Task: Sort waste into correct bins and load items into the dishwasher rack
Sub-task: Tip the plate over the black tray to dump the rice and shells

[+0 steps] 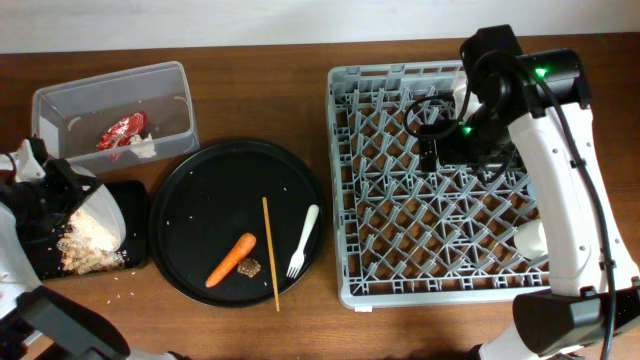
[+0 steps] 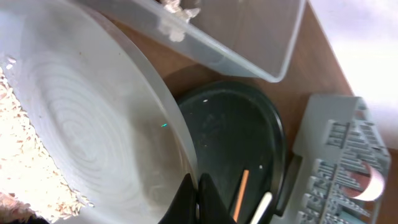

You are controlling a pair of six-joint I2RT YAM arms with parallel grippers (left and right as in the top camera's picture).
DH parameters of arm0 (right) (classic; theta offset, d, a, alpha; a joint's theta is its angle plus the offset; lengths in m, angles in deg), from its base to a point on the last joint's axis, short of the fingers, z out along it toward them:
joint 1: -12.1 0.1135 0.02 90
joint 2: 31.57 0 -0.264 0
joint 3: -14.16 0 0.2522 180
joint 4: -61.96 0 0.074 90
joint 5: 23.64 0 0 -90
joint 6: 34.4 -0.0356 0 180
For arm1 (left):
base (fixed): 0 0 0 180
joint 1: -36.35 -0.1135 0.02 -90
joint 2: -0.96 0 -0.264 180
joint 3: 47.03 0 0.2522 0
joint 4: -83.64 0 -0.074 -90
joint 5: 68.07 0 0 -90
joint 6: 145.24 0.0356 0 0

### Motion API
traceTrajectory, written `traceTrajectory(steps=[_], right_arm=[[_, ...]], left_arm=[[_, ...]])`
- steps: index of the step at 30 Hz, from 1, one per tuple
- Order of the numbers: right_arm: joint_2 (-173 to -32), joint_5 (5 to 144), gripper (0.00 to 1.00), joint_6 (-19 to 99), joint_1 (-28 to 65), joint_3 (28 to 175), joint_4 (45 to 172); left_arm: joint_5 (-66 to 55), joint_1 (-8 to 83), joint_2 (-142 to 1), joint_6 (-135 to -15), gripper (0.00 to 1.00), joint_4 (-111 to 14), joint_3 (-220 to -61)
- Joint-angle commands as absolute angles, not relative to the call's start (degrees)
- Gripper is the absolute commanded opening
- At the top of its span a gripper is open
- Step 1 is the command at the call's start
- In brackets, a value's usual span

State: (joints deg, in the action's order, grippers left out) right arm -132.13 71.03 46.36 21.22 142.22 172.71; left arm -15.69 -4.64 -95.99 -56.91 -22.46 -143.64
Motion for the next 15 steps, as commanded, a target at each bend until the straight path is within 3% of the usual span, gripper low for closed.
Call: traceTrajectory(steps=[1,9,15], right_arm=[[-132.1,71.8,0.99,46.4,21.1,142.5,173.1],[-132.1,71.8,0.99,46.4,21.1,142.5,173.1],[-132.1,71.8,0.99,46.3,21.1,142.5,173.1]], left_arm=[[-25.0,-7.8,-94.0,-55.5,0.00,-22.9,-145.0],[-39.0,-14.3,-94.0,-54.0,0.00,-22.8,-145.0],[-40.5,-15.5,-94.1,-52.3,0.00,-22.1,-145.0]])
